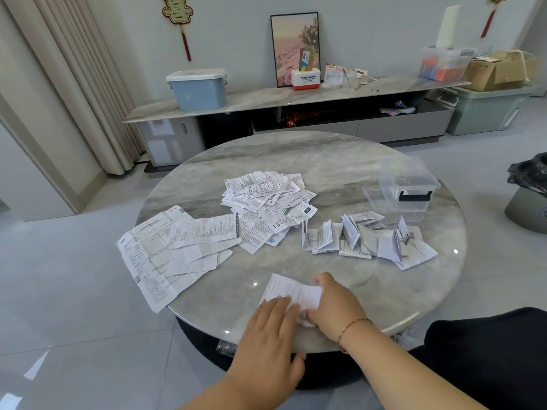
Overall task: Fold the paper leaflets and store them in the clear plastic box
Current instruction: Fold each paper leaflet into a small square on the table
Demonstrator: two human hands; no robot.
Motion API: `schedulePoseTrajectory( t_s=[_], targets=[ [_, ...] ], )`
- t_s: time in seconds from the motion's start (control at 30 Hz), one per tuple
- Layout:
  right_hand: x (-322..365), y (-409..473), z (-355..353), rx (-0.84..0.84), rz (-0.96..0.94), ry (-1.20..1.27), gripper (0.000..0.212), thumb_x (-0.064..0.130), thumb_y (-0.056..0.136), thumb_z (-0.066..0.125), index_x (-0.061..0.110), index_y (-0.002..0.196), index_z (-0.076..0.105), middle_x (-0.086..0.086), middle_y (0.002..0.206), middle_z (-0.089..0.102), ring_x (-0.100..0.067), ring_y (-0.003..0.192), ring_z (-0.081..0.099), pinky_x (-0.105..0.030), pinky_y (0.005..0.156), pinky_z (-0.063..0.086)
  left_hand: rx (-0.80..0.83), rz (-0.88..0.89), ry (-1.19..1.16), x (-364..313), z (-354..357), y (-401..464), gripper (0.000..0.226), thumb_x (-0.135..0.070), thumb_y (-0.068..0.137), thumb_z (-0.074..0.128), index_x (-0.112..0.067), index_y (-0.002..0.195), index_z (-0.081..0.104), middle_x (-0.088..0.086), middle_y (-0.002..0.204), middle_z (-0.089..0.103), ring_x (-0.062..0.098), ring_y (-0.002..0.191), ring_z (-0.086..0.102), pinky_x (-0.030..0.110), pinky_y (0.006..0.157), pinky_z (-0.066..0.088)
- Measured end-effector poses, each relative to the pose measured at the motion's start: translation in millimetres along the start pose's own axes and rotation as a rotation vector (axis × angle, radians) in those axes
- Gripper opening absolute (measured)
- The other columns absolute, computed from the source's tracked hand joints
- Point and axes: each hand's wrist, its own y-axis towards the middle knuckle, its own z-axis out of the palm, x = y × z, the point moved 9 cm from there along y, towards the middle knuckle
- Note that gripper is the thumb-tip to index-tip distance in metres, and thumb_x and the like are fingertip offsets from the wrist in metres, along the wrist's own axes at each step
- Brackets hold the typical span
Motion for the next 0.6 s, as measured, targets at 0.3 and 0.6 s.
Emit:
schedulePoseTrajectory(
  t_s=[0.3, 0.6],
  targets=[
    [19.7, -23.2, -20.0, 0.274, -0.425, -0.145, 0.084, 0.027, 0.056, 0.084, 0.036, 0.128, 0.041, 0.017, 0.119, 0.044, 0.000, 0.110, 0.040, -0.010, 0.093, 0.033, -0.048, 0.212, -0.107, 6.5, -0.1, -2.7, 0.029, -0.042, 0.074, 0.062, -0.026, 0.097, 0.053, -0.010, 0.105, 0.057, 0.008, 0.114, 0.054, 0.033, 0.100, 0.043],
    [20.2, -27.1, 8.4, 0.074, -0.693, -0.267, 0.038, 0.037, 0.065, 0.068, 0.025, 0.101, 0.065, 0.013, 0.106, 0.056, -0.006, 0.103, 0.043, -0.022, 0.091, 0.040, -0.049, 0.190, -0.227, 6.7, -4.4, -11.6, 0.041, -0.030, 0.073, 0.068, -0.017, 0.109, 0.052, 0.000, 0.120, 0.048, 0.014, 0.097, 0.058, 0.018, 0.087, 0.046]
  ],
)
